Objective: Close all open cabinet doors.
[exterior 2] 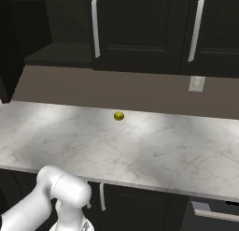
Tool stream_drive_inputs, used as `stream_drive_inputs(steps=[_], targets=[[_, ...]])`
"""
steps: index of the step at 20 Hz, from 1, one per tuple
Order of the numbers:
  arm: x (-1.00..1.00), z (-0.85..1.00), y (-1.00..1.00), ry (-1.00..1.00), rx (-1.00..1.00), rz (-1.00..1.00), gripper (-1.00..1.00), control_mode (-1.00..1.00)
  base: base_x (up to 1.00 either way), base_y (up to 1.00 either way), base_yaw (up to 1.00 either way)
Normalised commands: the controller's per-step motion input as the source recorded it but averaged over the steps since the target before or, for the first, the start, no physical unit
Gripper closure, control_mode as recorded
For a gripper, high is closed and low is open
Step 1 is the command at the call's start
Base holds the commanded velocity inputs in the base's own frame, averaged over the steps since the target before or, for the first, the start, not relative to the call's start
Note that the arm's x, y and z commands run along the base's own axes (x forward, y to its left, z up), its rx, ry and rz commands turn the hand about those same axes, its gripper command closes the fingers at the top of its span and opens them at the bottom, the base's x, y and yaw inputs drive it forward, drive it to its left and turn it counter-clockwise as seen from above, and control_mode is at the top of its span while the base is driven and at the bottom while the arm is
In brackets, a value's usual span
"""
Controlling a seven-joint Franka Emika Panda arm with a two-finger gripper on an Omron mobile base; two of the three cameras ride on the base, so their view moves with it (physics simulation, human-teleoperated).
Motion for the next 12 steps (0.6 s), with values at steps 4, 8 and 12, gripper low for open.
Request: stream_drive_inputs(steps=[4,8,12], targets=[[0.39,-0.02,-0.57,0.0,0.12,-0.05,-1.0,-1.0,0.0,0.0,0.0],[0.49,-0.07,-0.55,0.0,0.09,-0.03,-1.0,-1.0,0.0,0.0,0.0],[0.56,-0.04,-0.54,0.0,0.1,0.0,-1.0,-1.0,0.0,0.0,0.0]])
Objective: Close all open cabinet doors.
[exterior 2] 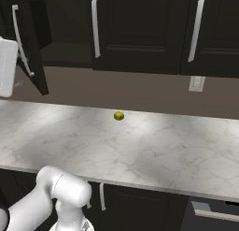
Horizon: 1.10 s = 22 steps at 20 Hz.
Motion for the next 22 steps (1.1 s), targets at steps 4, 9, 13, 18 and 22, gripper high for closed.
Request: stream_drive_inputs(steps=[4,9,13,18,22], targets=[[0.64,-0.02,-0.49,0.0,0.1,0.0,-1.0,-1.0,0.0,0.0,0.0],[0.69,0.0,-0.29,0.0,0.06,0.04,-1.0,-1.0,0.0,0.0,0.0],[0.69,-0.02,-0.14,0.0,0.09,0.17,-1.0,-1.0,0.0,0.0,0.0],[0.66,-0.12,-0.23,0.0,0.03,0.22,-1.0,-1.0,0.0,0.0,0.0],[0.63,-0.18,-0.21,0.0,0.0,0.22,-1.0,-1.0,0.0,0.0,0.0]])
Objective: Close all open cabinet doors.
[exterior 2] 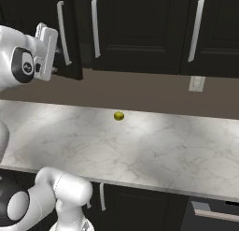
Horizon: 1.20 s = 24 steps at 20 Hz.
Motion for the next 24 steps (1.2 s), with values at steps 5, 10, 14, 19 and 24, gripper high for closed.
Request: stream_drive_inputs(steps=[5,10,14,19,24], targets=[[0.61,-0.17,-0.13,0.0,0.0,0.25,-1.0,-1.0,0.0,0.0,0.0],[0.49,-0.04,0.0,0.0,0.0,0.19,-1.0,-1.0,0.0,0.0,0.0],[0.46,-0.11,0.0,0.01,-0.02,0.17,-1.0,-1.0,0.0,0.0,0.0],[0.42,-0.21,0.01,0.0,-0.07,0.15,-1.0,-1.0,0.0,0.0,0.0],[0.32,-0.24,0.08,0.01,-0.12,0.11,-1.0,-1.0,0.0,0.0,0.0]])
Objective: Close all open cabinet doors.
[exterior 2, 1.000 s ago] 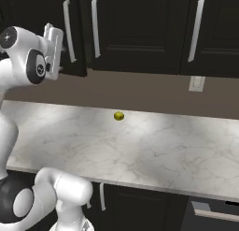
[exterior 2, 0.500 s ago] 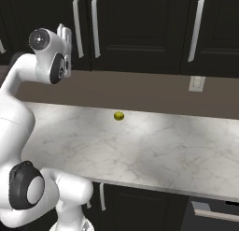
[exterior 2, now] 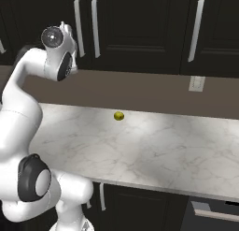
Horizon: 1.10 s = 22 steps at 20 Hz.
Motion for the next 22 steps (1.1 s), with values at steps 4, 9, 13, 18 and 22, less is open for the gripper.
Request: stream_drive_inputs(steps=[4,9,13,18,22], targets=[[0.11,-0.32,0.12,0.02,-0.14,0.06,-1.0,-1.0,0.0,0.0,0.0],[-0.22,-0.27,0.1,0.05,-0.13,0.0,-1.0,-1.0,0.0,0.0,0.0],[-0.36,-0.13,0.13,0.04,-0.01,0.07,-1.0,-1.0,0.0,0.0,0.0],[-0.44,-0.1,0.15,0.0,0.0,0.13,-1.0,-1.0,0.0,0.0,0.0],[-0.5,-0.07,0.0,0.0,-0.02,0.18,-1.0,-1.0,0.0,0.0,0.0]])
